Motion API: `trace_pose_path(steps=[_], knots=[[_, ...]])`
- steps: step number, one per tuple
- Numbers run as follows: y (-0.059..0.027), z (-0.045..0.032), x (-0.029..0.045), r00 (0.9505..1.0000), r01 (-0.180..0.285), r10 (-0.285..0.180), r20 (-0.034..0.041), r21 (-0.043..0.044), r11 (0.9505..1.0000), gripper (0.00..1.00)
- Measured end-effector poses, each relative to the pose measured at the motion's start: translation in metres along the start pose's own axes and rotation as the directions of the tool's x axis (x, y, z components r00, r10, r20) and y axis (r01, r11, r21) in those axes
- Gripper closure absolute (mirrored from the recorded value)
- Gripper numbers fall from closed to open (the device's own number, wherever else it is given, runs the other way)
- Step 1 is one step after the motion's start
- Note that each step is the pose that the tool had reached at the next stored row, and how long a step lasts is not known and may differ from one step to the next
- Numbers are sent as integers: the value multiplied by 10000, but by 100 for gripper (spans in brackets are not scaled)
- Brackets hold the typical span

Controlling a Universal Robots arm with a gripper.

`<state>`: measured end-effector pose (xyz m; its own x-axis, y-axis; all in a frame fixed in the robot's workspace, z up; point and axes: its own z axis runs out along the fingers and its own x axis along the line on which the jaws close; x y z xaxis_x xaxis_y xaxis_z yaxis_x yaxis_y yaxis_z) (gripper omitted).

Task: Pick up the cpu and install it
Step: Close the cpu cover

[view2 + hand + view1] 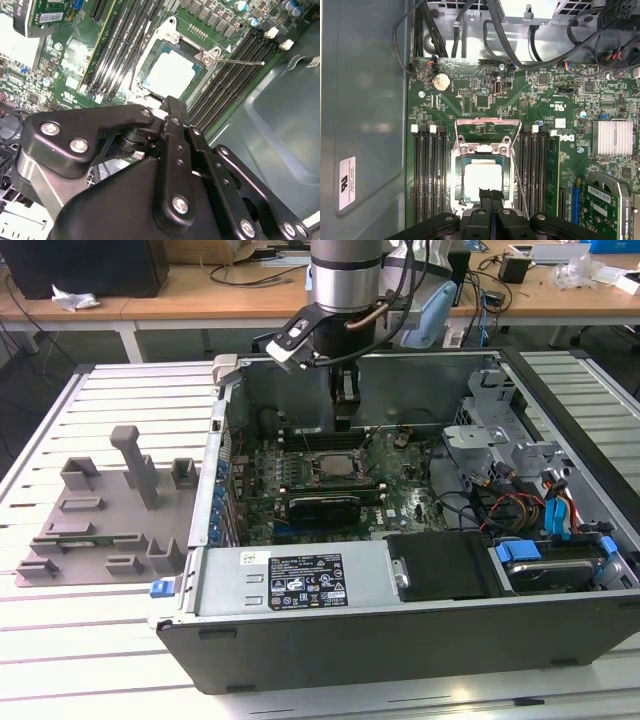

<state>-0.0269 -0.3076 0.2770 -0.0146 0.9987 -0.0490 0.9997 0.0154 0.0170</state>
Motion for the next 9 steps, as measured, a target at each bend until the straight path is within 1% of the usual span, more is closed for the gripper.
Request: trace_pose_path(steps=[6,9], knots=[[8,-1,-1,10000,0,0,3,1,10000,89],[81,0,-2,10000,0,0,2,1,10000,89]])
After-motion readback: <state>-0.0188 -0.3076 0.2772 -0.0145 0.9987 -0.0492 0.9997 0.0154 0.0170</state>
